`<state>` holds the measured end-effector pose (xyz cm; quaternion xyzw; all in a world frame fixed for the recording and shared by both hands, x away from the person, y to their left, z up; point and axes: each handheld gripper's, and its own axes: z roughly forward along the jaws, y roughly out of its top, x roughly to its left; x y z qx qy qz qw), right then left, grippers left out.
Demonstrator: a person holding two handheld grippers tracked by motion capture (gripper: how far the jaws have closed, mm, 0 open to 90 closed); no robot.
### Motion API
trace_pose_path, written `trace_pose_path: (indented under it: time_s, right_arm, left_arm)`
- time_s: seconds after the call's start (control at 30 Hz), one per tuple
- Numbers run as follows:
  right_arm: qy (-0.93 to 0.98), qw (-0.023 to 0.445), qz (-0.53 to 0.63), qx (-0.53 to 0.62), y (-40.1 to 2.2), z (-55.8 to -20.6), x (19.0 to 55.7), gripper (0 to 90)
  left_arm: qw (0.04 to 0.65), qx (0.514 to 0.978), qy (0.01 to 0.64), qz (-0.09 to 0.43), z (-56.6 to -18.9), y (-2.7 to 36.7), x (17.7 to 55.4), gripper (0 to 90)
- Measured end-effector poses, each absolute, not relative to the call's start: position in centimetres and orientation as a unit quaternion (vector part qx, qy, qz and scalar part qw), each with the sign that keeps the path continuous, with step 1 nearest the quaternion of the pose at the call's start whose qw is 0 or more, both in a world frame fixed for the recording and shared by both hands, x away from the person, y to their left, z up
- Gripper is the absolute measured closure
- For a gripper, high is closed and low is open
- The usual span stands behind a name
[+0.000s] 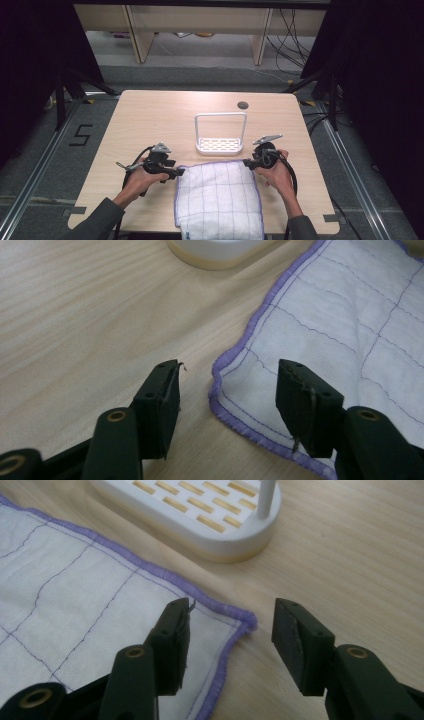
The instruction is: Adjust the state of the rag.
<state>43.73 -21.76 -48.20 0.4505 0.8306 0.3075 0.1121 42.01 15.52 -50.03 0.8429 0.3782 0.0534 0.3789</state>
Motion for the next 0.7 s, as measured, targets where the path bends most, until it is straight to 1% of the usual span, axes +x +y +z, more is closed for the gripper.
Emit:
trace_pose_path:
  time_s: [0.07,0.13,0.17,0.23,0.3,0.37,0.43,0.47,0.5,0.57,0.7]
  right_arm:
    - [0.837,0.109,0.303,0.443,-21.70,-48.30,43.93,52.0]
    - [0.836,0.107,0.300,0.447,-21.50,-48.56,44.02,52.7]
    - [0.834,0.097,0.296,0.455,-21.37,-48.56,43.97,53.2]
    - [0.839,0.100,0.296,0.446,-21.44,-48.75,44.19,56.9]
    - [0.838,0.098,0.297,0.447,-21.31,-48.77,44.15,63.7]
    - [0.842,0.102,0.300,0.436,-21.44,-48.86,44.36,67.1]
    - [0.841,0.104,0.296,0.441,-21.44,-49.00,44.35,74.3]
    - [0.843,0.107,0.296,0.436,-21.48,-49.08,44.43,80.3]
    - [0.844,0.107,0.299,0.433,-21.48,-49.11,44.43,84.4]
    - [0.840,0.097,0.306,0.437,-21.38,-48.92,44.35,87.6]
    - [0.840,0.102,0.311,0.433,-21.43,-48.79,44.25,88.8]
  left_arm:
    - [0.378,0.844,0.377,0.054,-50.14,15.36,42.17,47.0]
    - [0.374,0.848,0.373,0.048,-50.26,15.35,42.42,49.2]
    - [0.375,0.847,0.375,0.048,-50.34,15.30,42.54,52.2]
    - [0.376,0.849,0.370,0.047,-50.36,15.38,42.74,58.5]
    - [0.376,0.850,0.365,0.049,-50.32,15.35,42.80,66.7]
    - [0.372,0.857,0.353,0.049,-50.24,15.27,42.82,73.4]
    - [0.380,0.854,0.352,0.056,-50.23,14.96,42.71,80.5]
    - [0.374,0.861,0.341,0.055,-50.10,15.04,42.81,84.0]
    - [0.374,0.862,0.337,0.055,-50.02,15.04,42.87,86.2]
    - [0.375,0.861,0.338,0.056,-49.98,15.04,42.91,87.3]
    - [0.375,0.863,0.333,0.058,-49.94,15.16,43.01,87.9]
